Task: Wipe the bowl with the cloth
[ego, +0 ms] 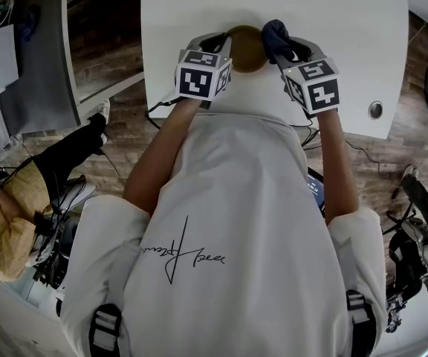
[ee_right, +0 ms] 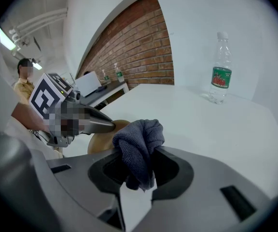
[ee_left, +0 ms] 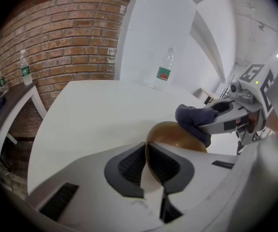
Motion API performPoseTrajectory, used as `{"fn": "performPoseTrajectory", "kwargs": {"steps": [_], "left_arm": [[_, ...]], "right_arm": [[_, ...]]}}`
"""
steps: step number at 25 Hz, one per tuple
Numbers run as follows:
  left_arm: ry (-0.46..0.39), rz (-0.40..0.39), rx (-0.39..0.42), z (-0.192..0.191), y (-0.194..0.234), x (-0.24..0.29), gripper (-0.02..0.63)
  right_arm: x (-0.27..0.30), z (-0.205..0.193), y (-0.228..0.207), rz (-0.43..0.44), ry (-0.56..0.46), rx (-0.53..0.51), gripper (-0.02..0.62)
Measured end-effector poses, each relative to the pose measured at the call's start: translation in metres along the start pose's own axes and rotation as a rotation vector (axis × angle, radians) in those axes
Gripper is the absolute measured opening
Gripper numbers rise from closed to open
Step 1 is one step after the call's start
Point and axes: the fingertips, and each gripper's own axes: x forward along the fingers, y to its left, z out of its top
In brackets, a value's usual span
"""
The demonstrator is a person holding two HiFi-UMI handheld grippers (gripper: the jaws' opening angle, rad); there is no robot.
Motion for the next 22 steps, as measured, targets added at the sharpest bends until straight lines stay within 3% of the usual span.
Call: {"fn": "performPoseTrajectory", "kwargs": {"steps": [22], "left_arm": [[0.005, -0.004, -0.015, 0.002, 0.001, 0.004, 0.021]], "right_arm": [[0.01, 0.013, -0.006, 0.036, 0.03, -0.082, 0.098]]}}
